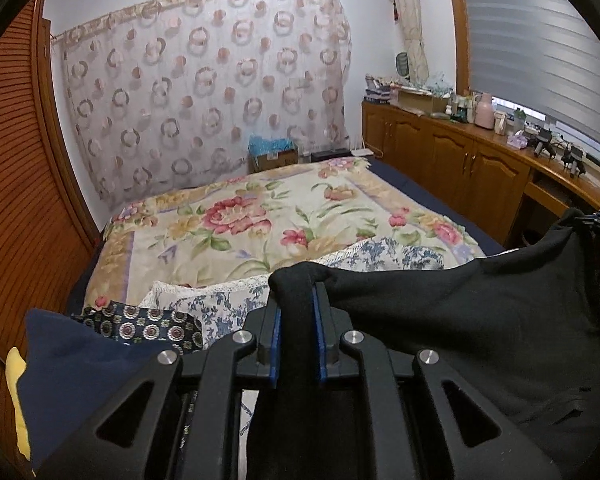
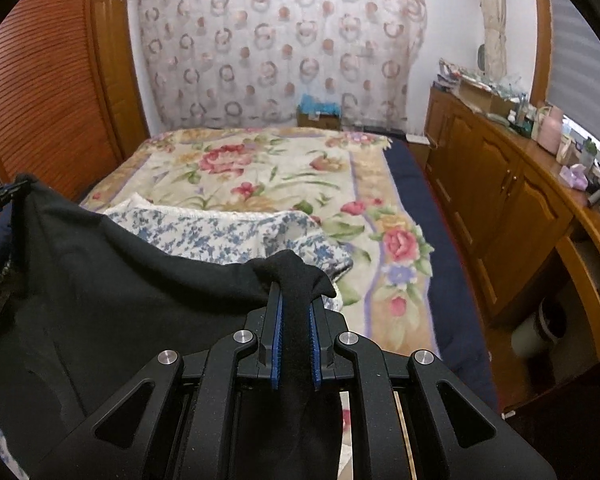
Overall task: Fold small clothes
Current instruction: 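Lower the T-shirt onto the bedspread and open both grippers, then move both open grippers over the T-shirt hem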
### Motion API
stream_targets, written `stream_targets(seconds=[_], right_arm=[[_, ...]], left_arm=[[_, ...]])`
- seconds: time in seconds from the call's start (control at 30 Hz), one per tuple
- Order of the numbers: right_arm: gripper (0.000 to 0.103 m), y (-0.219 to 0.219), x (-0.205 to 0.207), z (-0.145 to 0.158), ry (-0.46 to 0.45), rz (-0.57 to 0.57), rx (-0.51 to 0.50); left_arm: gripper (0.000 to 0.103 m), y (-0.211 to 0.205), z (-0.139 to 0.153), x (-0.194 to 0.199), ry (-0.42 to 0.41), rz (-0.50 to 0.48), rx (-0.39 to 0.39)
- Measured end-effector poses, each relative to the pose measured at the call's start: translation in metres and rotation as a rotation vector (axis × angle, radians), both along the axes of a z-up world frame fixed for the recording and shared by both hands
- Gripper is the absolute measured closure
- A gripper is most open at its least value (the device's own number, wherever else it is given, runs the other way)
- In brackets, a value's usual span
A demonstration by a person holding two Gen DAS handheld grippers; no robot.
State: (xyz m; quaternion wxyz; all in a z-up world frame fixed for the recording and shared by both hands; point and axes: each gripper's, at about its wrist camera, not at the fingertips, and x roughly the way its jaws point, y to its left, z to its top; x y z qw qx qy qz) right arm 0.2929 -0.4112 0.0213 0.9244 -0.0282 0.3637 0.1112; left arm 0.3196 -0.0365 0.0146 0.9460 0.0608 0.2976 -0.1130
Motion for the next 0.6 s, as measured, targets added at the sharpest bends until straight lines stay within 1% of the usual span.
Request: stream_targets(seconds=[0.1, 0.17, 0.2, 0.23, 0.27, 0.37, 0.43, 0.53, 0.6], right_arm=[[0.093, 0.001, 0.009, -0.006, 0.016, -0.013, -0.012], [0.083, 0.002, 0.013, -0.008, 0.018, -0.025, -0.018], [0.081, 0.003, 0.013, -0.008, 0.018, -0.033, -0.024], [0.074, 0.004, 0.012, -0.008, 0.020, -0.034, -0.022], [0.065, 0.004, 0.010, -0.008, 0.020, -0.032, -0.019], [0.057, 0.007, -0.004, -0.005, 0.008, -0.026, -0.016], [0.055, 0.009, -0.020, -0.006, 0.006, -0.028, -0.008], [0.055, 0.009, -0.051, -0.011, -0.001, -0.042, 0.022], [0.055, 0.010, -0.069, -0.015, 0.008, -0.043, 0.048]], left_arm=[[0.084, 0.001, -0.006, 0.009, 0.035, -0.003, -0.012], [0.077, 0.001, -0.009, 0.007, 0.060, -0.010, -0.027], [0.075, 0.002, -0.008, 0.005, 0.065, -0.014, -0.029], [0.069, 0.001, -0.008, -0.001, 0.064, -0.018, -0.028], [0.058, 0.002, -0.008, -0.007, 0.060, -0.022, -0.028], [0.046, 0.005, -0.007, -0.025, 0.062, -0.045, -0.039], [0.046, 0.008, -0.009, -0.040, 0.067, -0.054, -0.045], [0.045, 0.011, -0.015, -0.064, 0.078, -0.062, -0.056], [0.045, 0.012, -0.023, -0.076, 0.101, -0.068, -0.060]])
